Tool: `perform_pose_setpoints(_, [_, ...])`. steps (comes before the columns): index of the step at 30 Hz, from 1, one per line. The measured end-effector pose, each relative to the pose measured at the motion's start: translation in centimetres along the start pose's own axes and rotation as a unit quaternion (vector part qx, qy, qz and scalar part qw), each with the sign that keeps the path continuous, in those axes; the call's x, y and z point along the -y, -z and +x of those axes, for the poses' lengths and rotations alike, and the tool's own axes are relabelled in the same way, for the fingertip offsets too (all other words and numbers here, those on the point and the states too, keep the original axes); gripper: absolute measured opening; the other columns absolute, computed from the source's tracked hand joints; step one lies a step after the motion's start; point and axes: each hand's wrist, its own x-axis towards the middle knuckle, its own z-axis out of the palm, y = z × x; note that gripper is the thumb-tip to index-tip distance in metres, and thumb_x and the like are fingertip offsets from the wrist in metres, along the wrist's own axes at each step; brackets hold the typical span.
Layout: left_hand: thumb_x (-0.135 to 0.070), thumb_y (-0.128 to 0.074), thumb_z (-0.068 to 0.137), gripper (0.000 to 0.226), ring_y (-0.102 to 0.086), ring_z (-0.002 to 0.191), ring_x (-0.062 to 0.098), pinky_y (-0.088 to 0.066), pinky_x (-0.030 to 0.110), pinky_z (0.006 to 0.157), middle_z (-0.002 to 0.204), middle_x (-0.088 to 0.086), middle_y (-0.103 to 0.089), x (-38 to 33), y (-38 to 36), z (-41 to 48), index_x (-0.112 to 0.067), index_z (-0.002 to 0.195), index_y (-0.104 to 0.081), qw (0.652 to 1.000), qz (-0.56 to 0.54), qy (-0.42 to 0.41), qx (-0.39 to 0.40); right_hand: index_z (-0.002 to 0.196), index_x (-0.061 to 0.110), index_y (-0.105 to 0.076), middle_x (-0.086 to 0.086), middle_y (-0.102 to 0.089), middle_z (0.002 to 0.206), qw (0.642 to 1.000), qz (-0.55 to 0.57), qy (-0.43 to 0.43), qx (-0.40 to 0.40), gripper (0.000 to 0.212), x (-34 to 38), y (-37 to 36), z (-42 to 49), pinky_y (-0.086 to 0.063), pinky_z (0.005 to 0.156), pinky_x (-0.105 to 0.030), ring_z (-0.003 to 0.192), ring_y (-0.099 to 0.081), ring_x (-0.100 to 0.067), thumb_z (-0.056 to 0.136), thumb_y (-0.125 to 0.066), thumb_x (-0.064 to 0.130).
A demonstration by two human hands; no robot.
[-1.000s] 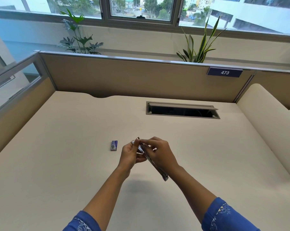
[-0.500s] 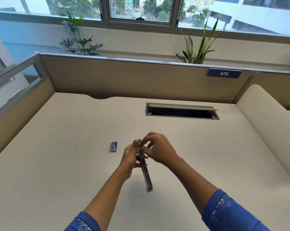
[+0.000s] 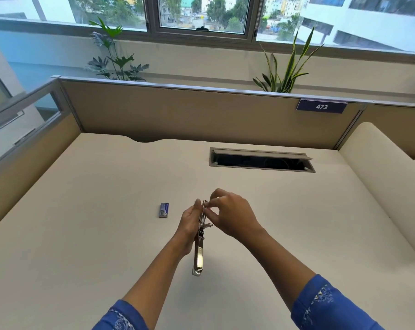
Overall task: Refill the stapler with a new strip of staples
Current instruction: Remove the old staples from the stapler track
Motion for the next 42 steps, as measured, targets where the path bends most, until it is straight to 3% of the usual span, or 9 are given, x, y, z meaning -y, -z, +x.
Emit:
perform_pose_setpoints(5, [-0.055,-0.038,0.096,0.045,-0.042,0.039,0.004,-0.034,0.019,0.035,0.046,-0.014,-0.052,-0.2,-0.1,-0.5,-0.018,0.089,-0.064,1.000,-0.008,0.025,0.005,0.092,0.032,-0.077,0.016,-0.068,0.101,0.996,-0.063,0.058,-0.004,0.023,-0.6,0.5,-0.1,-0.030,0.054,-0.023,0.082,-0.064,-0.015,0.091,-0.058,0.045])
perform_pose_setpoints(12, [-0.049,-0.036,0.100,0.045,-0.034,0.044,0.011,-0.030,0.021,0.037,0.052,-0.002,-0.038,0.0,-0.4,-0.7,-0.015,0.083,-0.060,0.999,0.000,0.054,0.003,0.084,0.032,-0.077,0.017,-0.069,0.099,0.999,-0.035,0.019,0.018,0.019,0.0,0.9,0.1,-0.026,0.053,-0.023,0.078,-0.065,-0.014,0.085,-0.060,0.042])
perform_pose_setpoints(16, [-0.048,-0.036,0.101,0.043,-0.039,0.040,0.008,-0.030,0.020,0.034,0.050,-0.006,-0.042,0.3,-0.5,-0.9,-0.016,0.088,-0.062,0.999,0.006,0.046,0.000,0.084,0.033,-0.077,0.018,-0.069,0.100,0.998,0.005,-0.024,0.049,0.018,-0.3,1.0,0.1,-0.036,0.059,-0.024,0.080,-0.066,-0.012,0.082,-0.065,0.045])
perform_pose_setpoints(25, [-0.049,-0.036,0.100,0.043,-0.038,0.045,0.011,-0.029,0.021,0.036,0.056,-0.001,-0.040,0.5,-0.8,-1.2,-0.017,0.079,-0.056,0.998,0.016,0.058,0.002,0.083,0.023,-0.076,0.013,-0.068,0.099,0.983,0.130,-0.074,0.107,0.012,-1.1,0.9,0.0,-0.054,0.071,-0.026,0.090,-0.070,-0.011,0.079,-0.074,0.035])
perform_pose_setpoints(29, [-0.049,-0.037,0.100,0.042,-0.036,0.042,0.011,-0.028,0.019,0.034,0.053,0.000,-0.039,0.7,-0.8,-1.3,-0.017,0.083,-0.058,0.998,0.005,0.065,0.008,0.080,0.018,-0.073,0.006,-0.066,0.099,0.964,0.215,-0.094,0.126,0.007,-1.2,0.6,-0.3,-0.060,0.080,-0.036,0.087,-0.070,-0.015,0.080,-0.076,0.024])
perform_pose_setpoints(37, [-0.048,-0.036,0.101,0.042,-0.035,0.043,0.012,-0.028,0.019,0.036,0.047,-0.003,-0.039,0.9,-0.8,-1.2,-0.017,0.089,-0.063,0.998,0.007,0.061,0.006,0.087,0.004,-0.070,-0.004,-0.063,0.103,0.942,0.273,-0.135,0.143,0.014,-1.0,0.5,-0.2,-0.060,0.074,-0.052,0.089,-0.072,-0.016,0.080,-0.076,0.015])
perform_pose_setpoints(42, [-0.048,-0.035,0.101,0.043,-0.035,0.045,0.012,-0.029,0.020,0.035,0.049,-0.004,-0.038,0.6,-0.5,-1.2,-0.020,0.094,-0.067,0.999,0.008,0.046,0.002,0.089,0.004,-0.069,-0.003,-0.060,0.098,0.937,0.304,-0.138,0.101,0.017,-1.0,0.0,-0.6,-0.059,0.072,-0.054,0.086,-0.072,-0.017,0.080,-0.079,0.014])
